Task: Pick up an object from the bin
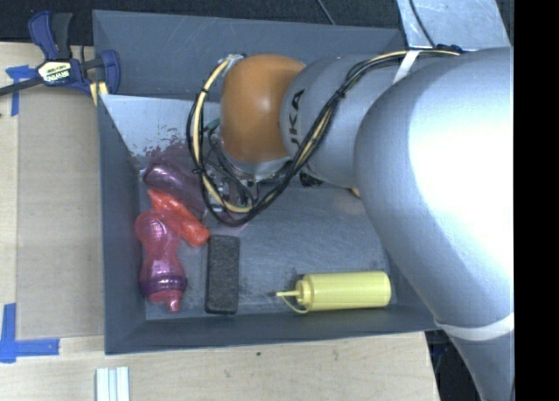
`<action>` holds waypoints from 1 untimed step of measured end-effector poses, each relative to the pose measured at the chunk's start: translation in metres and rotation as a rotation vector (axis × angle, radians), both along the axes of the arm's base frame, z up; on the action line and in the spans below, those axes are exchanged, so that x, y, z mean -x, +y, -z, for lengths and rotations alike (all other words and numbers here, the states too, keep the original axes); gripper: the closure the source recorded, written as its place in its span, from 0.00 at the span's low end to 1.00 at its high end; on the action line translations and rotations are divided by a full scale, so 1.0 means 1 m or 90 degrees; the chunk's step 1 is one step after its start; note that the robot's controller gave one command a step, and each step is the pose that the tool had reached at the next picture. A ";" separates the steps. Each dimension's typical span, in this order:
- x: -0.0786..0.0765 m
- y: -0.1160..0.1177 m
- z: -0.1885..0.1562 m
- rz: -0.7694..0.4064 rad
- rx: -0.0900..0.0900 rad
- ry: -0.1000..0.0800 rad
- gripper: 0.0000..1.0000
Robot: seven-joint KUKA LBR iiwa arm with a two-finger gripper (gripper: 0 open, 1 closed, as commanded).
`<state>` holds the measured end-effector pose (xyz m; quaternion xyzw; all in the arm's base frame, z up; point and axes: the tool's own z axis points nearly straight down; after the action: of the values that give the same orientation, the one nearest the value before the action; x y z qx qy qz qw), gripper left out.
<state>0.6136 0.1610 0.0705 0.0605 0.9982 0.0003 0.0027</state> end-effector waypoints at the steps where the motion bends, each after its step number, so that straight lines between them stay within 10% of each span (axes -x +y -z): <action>1: 0.000 0.000 0.000 0.000 0.000 0.000 1.00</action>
Offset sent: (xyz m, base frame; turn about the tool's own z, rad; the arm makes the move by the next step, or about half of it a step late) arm 0.0000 0.0002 0.0500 -0.0003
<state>0.6134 0.1611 0.0709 0.0604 0.9982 0.0003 0.0026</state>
